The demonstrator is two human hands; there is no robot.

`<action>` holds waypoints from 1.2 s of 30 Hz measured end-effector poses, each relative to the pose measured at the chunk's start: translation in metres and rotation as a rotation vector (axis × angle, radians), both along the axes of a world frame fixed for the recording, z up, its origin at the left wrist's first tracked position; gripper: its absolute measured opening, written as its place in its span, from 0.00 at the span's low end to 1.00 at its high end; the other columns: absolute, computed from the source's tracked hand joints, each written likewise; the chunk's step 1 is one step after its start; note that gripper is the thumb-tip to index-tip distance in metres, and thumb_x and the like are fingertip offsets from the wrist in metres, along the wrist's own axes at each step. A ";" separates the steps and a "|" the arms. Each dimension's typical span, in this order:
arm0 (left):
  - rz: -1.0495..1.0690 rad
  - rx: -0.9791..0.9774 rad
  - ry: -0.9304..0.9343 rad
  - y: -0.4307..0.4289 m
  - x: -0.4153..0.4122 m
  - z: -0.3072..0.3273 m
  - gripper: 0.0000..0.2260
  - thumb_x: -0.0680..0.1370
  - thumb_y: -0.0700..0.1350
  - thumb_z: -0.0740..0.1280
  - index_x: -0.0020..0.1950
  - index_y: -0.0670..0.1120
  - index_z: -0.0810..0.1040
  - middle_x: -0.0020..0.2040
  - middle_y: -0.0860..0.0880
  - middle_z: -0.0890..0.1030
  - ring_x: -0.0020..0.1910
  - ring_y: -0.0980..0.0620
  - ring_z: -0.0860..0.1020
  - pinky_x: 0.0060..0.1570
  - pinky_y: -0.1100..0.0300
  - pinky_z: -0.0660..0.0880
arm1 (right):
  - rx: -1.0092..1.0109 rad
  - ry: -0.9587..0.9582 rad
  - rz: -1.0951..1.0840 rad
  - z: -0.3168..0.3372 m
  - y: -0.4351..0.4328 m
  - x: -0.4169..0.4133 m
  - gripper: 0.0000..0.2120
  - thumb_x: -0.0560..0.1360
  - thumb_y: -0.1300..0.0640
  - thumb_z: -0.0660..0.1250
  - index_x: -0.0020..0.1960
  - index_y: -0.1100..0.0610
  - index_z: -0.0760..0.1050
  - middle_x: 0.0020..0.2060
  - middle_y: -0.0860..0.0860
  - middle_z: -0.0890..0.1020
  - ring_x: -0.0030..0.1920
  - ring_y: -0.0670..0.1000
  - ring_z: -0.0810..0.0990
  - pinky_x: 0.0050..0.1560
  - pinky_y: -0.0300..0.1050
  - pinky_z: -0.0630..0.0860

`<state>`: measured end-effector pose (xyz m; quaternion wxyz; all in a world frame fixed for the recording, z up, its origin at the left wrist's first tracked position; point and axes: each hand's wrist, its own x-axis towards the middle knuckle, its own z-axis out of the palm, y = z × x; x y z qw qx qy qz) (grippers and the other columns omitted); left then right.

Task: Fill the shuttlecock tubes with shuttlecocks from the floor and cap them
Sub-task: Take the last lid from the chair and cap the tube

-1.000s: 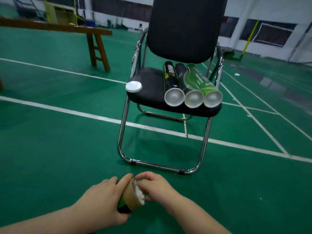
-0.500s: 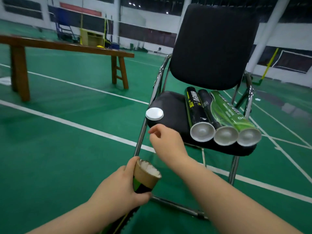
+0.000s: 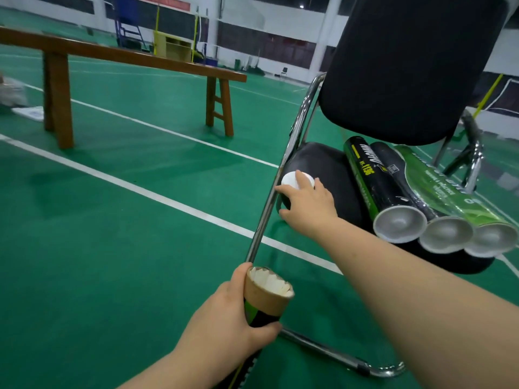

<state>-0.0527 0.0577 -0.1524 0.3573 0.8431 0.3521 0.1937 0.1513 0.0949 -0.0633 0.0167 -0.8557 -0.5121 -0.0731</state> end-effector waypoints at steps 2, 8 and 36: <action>0.008 -0.011 -0.006 0.001 -0.003 -0.001 0.40 0.67 0.65 0.69 0.71 0.61 0.49 0.58 0.58 0.71 0.53 0.58 0.73 0.55 0.62 0.71 | 0.067 -0.070 0.003 -0.003 0.001 0.001 0.18 0.77 0.54 0.60 0.65 0.42 0.67 0.71 0.52 0.60 0.66 0.64 0.62 0.65 0.55 0.61; 0.015 -0.009 0.001 0.000 -0.008 0.002 0.39 0.67 0.65 0.69 0.70 0.62 0.48 0.56 0.59 0.70 0.50 0.59 0.72 0.52 0.64 0.71 | 0.176 -0.164 0.001 0.006 -0.004 0.001 0.21 0.77 0.64 0.57 0.65 0.45 0.65 0.60 0.56 0.69 0.54 0.64 0.72 0.49 0.51 0.66; -0.010 0.010 -0.174 -0.041 -0.051 0.002 0.34 0.65 0.59 0.72 0.65 0.66 0.56 0.55 0.60 0.74 0.52 0.58 0.74 0.50 0.61 0.73 | 0.376 1.282 0.016 -0.030 -0.123 -0.120 0.08 0.76 0.61 0.63 0.47 0.54 0.81 0.42 0.49 0.82 0.42 0.47 0.78 0.39 0.36 0.72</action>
